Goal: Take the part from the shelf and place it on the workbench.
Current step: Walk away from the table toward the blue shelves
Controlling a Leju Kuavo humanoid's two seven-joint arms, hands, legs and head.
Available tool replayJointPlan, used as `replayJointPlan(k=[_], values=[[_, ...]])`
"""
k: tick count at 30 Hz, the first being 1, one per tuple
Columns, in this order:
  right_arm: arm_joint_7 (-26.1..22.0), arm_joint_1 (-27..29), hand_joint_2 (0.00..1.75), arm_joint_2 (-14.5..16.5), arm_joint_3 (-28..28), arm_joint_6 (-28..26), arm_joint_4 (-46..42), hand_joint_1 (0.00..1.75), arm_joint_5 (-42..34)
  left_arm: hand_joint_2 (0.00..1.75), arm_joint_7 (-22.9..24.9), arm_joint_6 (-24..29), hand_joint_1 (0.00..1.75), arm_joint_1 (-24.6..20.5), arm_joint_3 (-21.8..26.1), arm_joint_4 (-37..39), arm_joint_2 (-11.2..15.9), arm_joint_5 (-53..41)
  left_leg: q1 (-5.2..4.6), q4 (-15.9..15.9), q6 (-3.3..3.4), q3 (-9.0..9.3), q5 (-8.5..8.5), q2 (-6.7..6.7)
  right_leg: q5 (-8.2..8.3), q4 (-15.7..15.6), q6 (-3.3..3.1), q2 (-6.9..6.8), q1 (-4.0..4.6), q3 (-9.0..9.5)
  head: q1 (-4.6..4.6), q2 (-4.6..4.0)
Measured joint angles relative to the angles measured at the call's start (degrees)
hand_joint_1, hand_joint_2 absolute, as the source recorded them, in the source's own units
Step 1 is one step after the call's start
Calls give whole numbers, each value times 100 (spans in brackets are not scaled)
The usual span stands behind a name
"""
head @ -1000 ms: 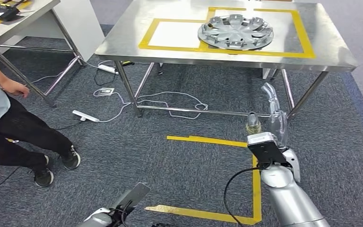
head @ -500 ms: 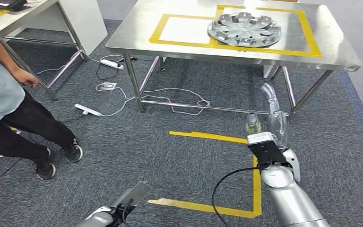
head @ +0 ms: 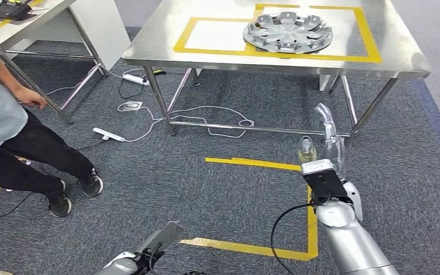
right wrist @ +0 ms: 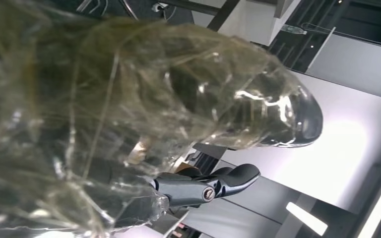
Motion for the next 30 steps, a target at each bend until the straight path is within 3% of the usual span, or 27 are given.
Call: replayJointPlan(k=[1,4,5,7,9,10,11,13,14,15,16,17,19,21,23,24,26,28,30], values=[[-7,12,0,-1,-2,21,16,0,-23,0,2,1,0,2,0,0,2,0,1,-118,1,59,136,0,-1,10,1,9,-1,1,-1,0],[-21,14,0,-1,-15,66,41,0,-70,0,3,2,0,-7,0,0,5,3,18,-1157,34,543,683,-115,-15,64,33,71,5,-29,5,0],[-26,12,0,2,-22,80,46,0,-80,0,7,2,0,-7,0,0,6,5,23,-1391,52,640,741,-169,-12,89,59,98,11,-69,4,0],[-31,20,0,8,-42,113,60,0,-93,0,15,3,0,8,1,0,6,11,16,-1525,89,669,723,-212,19,118,125,156,13,-153,7,0],[-32,40,0,10,-70,142,69,0,-106,0,21,5,0,14,2,0,-1,24,22,-1554,152,656,740,-134,4,150,187,181,0,-216,11,0],[-32,43,0,9,-86,154,72,0,-114,0,22,7,0,8,2,0,-7,32,30,-1569,192,658,753,-89,-80,266,218,160,-4,-281,24,0],[-32,44,0,9,-100,166,74,0,-121,0,22,9,0,1,2,0,-12,39,40,-1583,224,659,764,-38,-225,511,248,129,-6,-399,40,0],[-33,61,0,9,-122,190,83,0,-132,0,22,14,0,-3,3,0,-11,50,35,-1583,258,654,764,61,-593,1282,301,74,-13,-749,67,0],[-33,81,0,8,-131,197,90,0,-137,0,22,16,0,0,3,0,-10,52,32,-1581,260,652,763,112,-712,1629,316,67,-17,-908,66,0],[-32,100,0,8,-140,202,97,0,-140,0,22,17,0,3,4,0,-9,54,29,-1581,262,652,762,164,-730,1799,322,62,-19,-985,66,0],[-32,115,0,7,-146,203,101,0,-143,0,22,17,0,2,4,0,-9,55,26,-1580,263,655,761,214,-638,1734,320,48,-19,-948,67,0],[-32,119,0,7,-152,204,104,0,-145,0,22,18,0,-2,3,0,-11,55,24,-1580,262,663,758,263,-457,1442,309,11,-18,-797,67,0],[-32,104,0,7,-160,204,104,0,-141,0,22,18,0,-16,2,0,-15,54,6,-1576,244,680,744,354,-121,601,267,-200,19,-347,70,0],[-32,80,0,8,-168,202,103,0,-133,0,25,21,0,-24,2,0,-15,52,-28,-1566,204,680,737,439,-26,150,201,-362,65,-111,67,0],[-32,79,0,7,-183,198,103,0,-123,0,28,23,0,-28,2,0,-15,51,-45,-1568,152,681,741,546,-18,110,127,-293,80,-118,61,0],[-33,83,0,6,-191,196,101,0,-120,0,29,23,0,-35,2,0,-17,51,-37,-1557,120,682,714,536,3,95,93,-232,70,-126,57,0],[-33,74,0,8,-200,193,97,0,-112,0,29,23,0,-48,2,0,-19,50,-14,-1315,60,596,510,336,44,65,23,-122,34,-125,50,0],[-32,72,0,11,-203,192,94,0,-103,0,29,23,0,-40,2,0,-15,50,1,-636,28,314,135,106,60,61,-13,-14,16,-128,33,0],[-31,96,0,13,-205,192,94,0,-96,0,29,24,0,-20,2,0,-5,50,1,-35,18,44,-58,53,62,68,-25,105,20,-131,24,0]])
